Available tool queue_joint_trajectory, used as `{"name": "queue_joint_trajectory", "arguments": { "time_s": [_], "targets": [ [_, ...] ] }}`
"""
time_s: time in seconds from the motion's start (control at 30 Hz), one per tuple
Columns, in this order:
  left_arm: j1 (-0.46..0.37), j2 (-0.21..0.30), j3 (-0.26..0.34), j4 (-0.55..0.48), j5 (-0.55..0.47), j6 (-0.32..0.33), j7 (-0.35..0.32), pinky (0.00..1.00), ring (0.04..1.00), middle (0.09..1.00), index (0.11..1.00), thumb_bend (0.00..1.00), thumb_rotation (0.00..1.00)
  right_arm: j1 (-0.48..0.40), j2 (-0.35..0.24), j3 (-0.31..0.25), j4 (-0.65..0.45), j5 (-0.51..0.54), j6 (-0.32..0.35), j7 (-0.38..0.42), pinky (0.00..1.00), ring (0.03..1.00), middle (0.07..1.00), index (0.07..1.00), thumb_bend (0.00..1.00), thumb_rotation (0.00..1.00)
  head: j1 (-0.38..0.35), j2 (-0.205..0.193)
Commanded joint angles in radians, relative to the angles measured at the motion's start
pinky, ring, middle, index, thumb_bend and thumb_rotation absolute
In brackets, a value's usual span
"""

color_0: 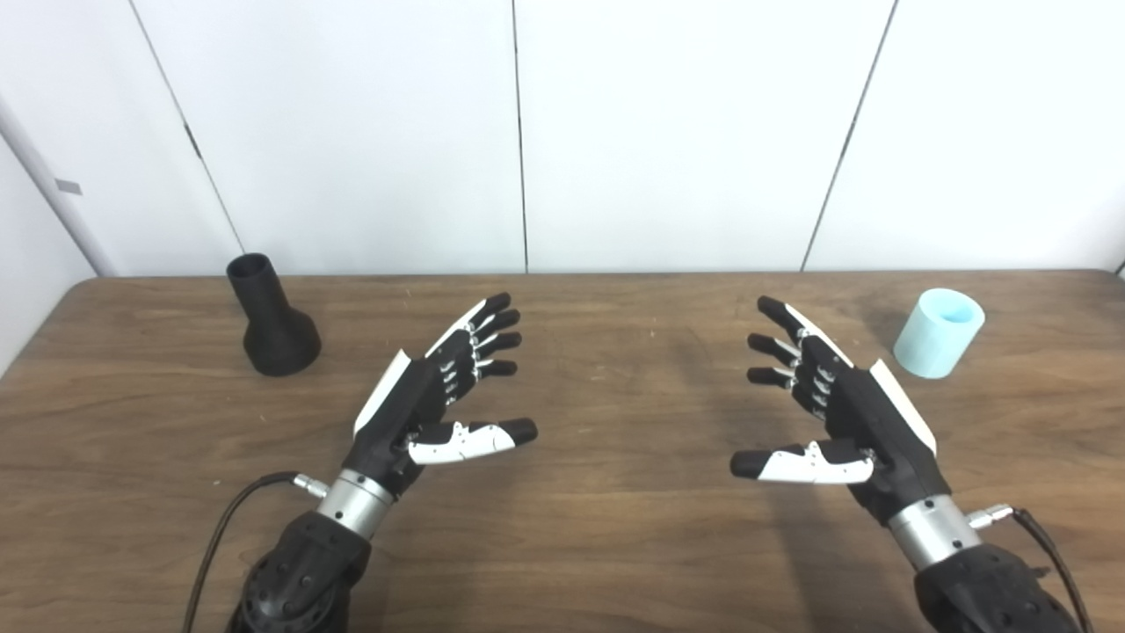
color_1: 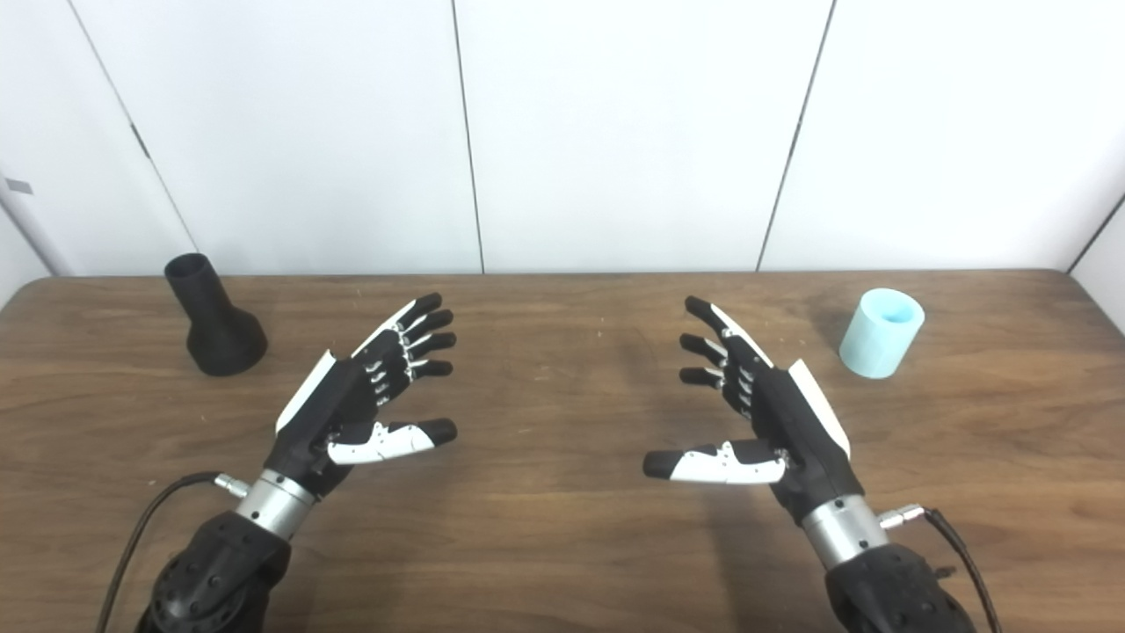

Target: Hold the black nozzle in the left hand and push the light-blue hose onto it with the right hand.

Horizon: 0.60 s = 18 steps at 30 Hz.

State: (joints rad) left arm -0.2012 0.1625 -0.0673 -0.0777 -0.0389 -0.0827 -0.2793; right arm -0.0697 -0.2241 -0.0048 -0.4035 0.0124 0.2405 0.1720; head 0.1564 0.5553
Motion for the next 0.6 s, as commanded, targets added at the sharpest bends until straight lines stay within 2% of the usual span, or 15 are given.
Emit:
{"name": "queue_joint_trajectory", "arguments": {
  "time_s": [0.0,0.03,0.07,0.13,0.17,0.23,0.27,0.3,0.4,0.57],
  "targets": [
    [-0.032,-0.018,-0.012,-0.006,0.017,-0.038,0.017,0.77,0.866,0.903,0.898,0.76,0.25,-0.013,-0.022,-0.021,-0.007,0.025,-0.053,0.008,0.79,0.903,0.983,0.944,0.89,0.2,0.047,-0.014],
    [-0.032,-0.023,-0.016,-0.003,0.022,-0.04,0.021,0.76,0.862,0.898,0.896,0.76,0.26,-0.011,-0.026,-0.025,-0.004,0.029,-0.057,0.01,0.79,0.904,0.984,0.947,0.88,0.2,0.047,-0.014],
    [-0.032,-0.03,-0.022,0.005,0.03,-0.046,0.026,0.76,0.861,0.898,0.896,0.76,0.26,-0.007,-0.033,-0.033,0.0,0.039,-0.063,0.014,0.79,0.904,0.985,0.948,0.88,0.19,0.09,-0.031],
    [-0.033,-0.041,-0.028,0.021,0.041,-0.056,0.032,0.74,0.85,0.886,0.891,0.78,0.27,0.0,-0.04,-0.043,0.001,0.051,-0.063,0.019,0.81,0.908,0.988,0.955,0.86,0.18,0.095,-0.034],
    [-0.033,-0.049,-0.033,0.031,0.048,-0.061,0.036,0.74,0.846,0.879,0.886,0.78,0.27,0.004,-0.045,-0.05,0.001,0.061,-0.059,0.022,0.81,0.91,0.988,0.958,0.86,0.17,0.136,-0.058],
    [-0.033,-0.058,-0.04,0.04,0.054,-0.063,0.042,0.72,0.836,0.867,0.878,0.78,0.27,0.008,-0.049,-0.059,0.009,0.083,-0.067,0.031,0.82,0.913,0.986,0.961,0.85,0.15,0.14,-0.06],
    [-0.034,-0.062,-0.042,0.04,0.056,-0.058,0.044,0.71,0.823,0.853,0.869,0.78,0.27,0.007,-0.049,-0.065,0.024,0.106,-0.088,0.041,0.81,0.907,0.985,0.971,0.84,0.13,0.159,-0.075],
    [-0.034,-0.065,-0.043,0.037,0.056,-0.052,0.046,0.66,0.785,0.807,0.848,0.78,0.27,0.007,-0.049,-0.068,0.036,0.121,-0.106,0.048,0.8,0.896,0.987,0.983,0.83,0.12,0.165,-0.079],
    [-0.035,-0.068,-0.039,0.019,0.058,-0.031,0.058,0.62,0.751,0.76,0.83,0.77,0.26,0.004,-0.051,-0.071,0.06,0.13,-0.146,0.054,0.79,0.89,0.986,0.987,0.83,0.12,0.177,-0.085],
    [-0.034,-0.07,-0.02,-0.024,0.089,-0.006,0.097,0.59,0.705,0.716,0.794,0.75,0.23,0.003,-0.051,-0.074,0.064,0.133,-0.156,0.049,0.76,0.873,0.987,0.989,0.82,0.12,0.182,-0.092]
  ]
}}
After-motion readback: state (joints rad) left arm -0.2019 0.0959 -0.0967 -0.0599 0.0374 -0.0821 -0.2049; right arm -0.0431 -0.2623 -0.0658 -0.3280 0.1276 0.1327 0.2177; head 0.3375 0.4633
